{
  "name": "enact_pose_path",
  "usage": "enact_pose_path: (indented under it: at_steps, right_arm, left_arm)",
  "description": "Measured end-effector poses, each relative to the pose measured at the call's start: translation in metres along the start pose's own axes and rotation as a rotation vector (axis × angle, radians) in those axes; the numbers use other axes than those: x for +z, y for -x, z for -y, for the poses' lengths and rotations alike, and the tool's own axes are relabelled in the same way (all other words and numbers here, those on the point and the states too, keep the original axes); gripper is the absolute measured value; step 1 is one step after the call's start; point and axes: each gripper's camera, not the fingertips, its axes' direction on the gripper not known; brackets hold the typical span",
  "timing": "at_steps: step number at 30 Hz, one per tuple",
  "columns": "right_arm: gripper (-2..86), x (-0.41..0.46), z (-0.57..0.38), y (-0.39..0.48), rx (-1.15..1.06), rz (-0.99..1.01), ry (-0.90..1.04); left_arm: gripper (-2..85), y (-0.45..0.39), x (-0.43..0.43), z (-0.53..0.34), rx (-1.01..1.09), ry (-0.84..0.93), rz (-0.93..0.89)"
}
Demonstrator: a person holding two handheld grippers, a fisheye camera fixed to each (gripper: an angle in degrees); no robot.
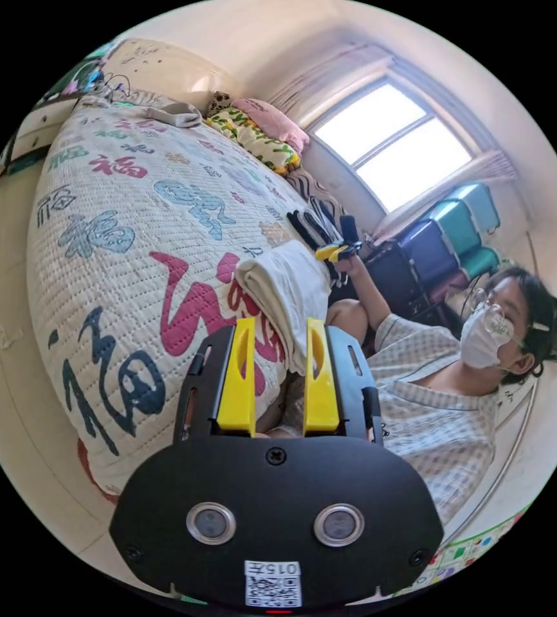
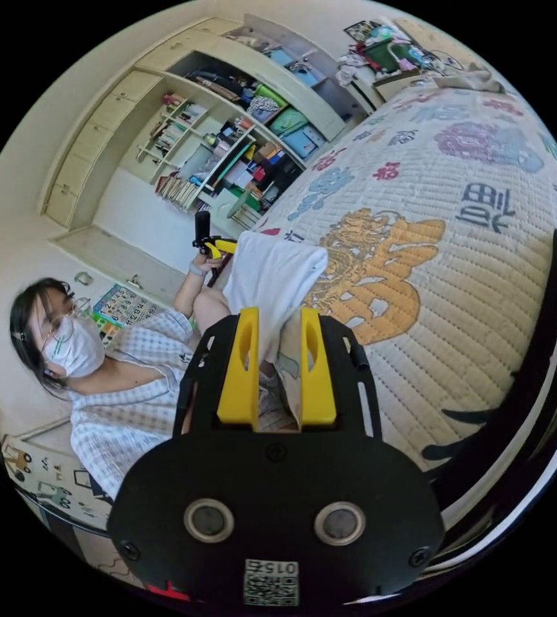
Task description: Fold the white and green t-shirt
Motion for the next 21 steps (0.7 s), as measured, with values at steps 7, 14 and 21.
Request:
enact_pose_path:
  at_steps: [7,14,21]
  right_arm:
    - [10.0,-0.003,0.003,-0.023,0.011,0.081,0.043]
    - [9.1,-0.018,0.002,-0.029,0.003,0.143,0.098]
    - [7.3,-0.048,-0.024,-0.026,0.003,0.171,0.082]
  left_arm:
    - [13.9,0.038,0.021,0.029,-0.068,-0.004,-0.096]
    - [13.6,0.067,0.074,0.078,-0.095,0.066,-0.184]
    - [6.2,0.084,0.108,0.106,-0.1,0.102,-0.168]
